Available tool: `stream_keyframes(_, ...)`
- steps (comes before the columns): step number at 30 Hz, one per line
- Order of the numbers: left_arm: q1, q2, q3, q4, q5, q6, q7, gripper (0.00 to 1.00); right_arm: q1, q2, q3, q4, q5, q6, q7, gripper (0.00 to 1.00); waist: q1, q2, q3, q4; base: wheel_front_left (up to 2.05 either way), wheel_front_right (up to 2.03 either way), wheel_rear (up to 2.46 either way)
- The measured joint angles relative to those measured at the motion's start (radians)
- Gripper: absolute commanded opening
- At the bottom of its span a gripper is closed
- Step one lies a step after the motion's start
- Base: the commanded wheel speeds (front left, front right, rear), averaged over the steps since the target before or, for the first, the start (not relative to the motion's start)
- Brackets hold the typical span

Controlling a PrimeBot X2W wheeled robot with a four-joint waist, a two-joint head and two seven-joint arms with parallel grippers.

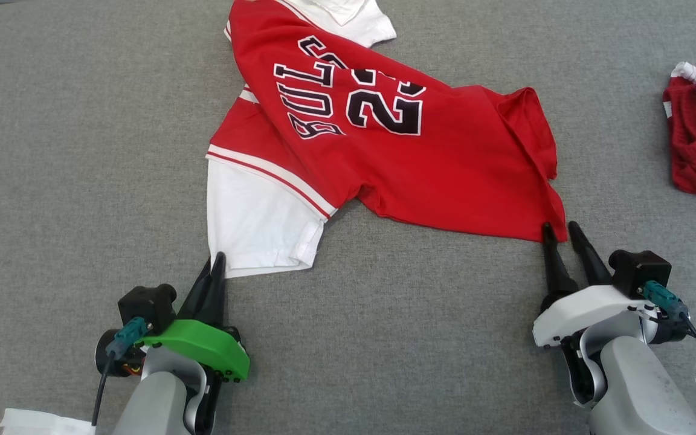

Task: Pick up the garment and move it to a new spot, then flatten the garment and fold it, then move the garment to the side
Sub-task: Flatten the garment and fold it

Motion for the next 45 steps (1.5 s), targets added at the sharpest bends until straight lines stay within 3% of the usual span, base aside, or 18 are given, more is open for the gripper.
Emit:
stream_keyframes(8,0.007,0.0,0.021,-0.039,0.0,0.0,0.001,0.0,-0.005,0.001,0.01,-0.018,0.053,0.001,0.001,0.0,0.0,0.0,-0.01,0.002,0.0,0.0,0.0)
stream_keyframes(14,0.033,0.018,0.079,-0.243,0.022,0.0,0.001,0.0,-0.006,0.001,0.046,-0.194,0.164,0.0,0.001,0.0,0.0,0.0,-0.078,-0.005,0.0,0.0,0.0)
stream_keyframes(19,0.019,0.054,0.13,-0.405,0.035,0.0,0.002,0.0,-0.047,0.001,0.068,-0.298,0.184,0.0,0.001,0.0,0.0,0.0,-0.155,-0.014,0.0,0.0,0.0)
stream_keyframes(25,-0.067,0.183,0.123,-0.559,0.052,0.0,0.003,0.0,-0.136,-0.043,0.091,-0.392,0.2,0.0,0.001,0.0,0.0,0.0,-0.256,-0.021,0.0,0.0,0.0)
stream_keyframes(31,-0.282,0.34,0.156,-0.718,0.036,0.0,0.131,0.0,-0.3,-0.137,0.085,-0.474,0.239,0.0,0.017,0.0,0.0,0.0,-0.312,-0.017,0.0,0.0,0.0)
stream_keyframes(34,-0.374,0.398,0.156,-0.724,0.018,0.0,0.212,0.0,-0.392,-0.168,0.082,-0.488,0.238,0.0,0.057,0.0,0.0,0.0,-0.3,-0.013,0.0,0.0,0.0)
stream_keyframes(38,-0.464,0.426,0.133,-0.681,-0.033,0.0,0.265,0.0,-0.49,-0.19,0.084,-0.473,0.216,0.0,0.112,0.0,0.0,0.0,-0.261,-0.009,0.0,0.0,0.0)
stream_keyframes(45,-0.608,0.439,0.036,-0.489,-0.041,0.0,0.268,0.0,-0.71,-0.195,0.109,-0.282,0.138,0.0,0.167,0.0,0.0,0.0,-0.124,0.0,0.0,0.0,0.0)
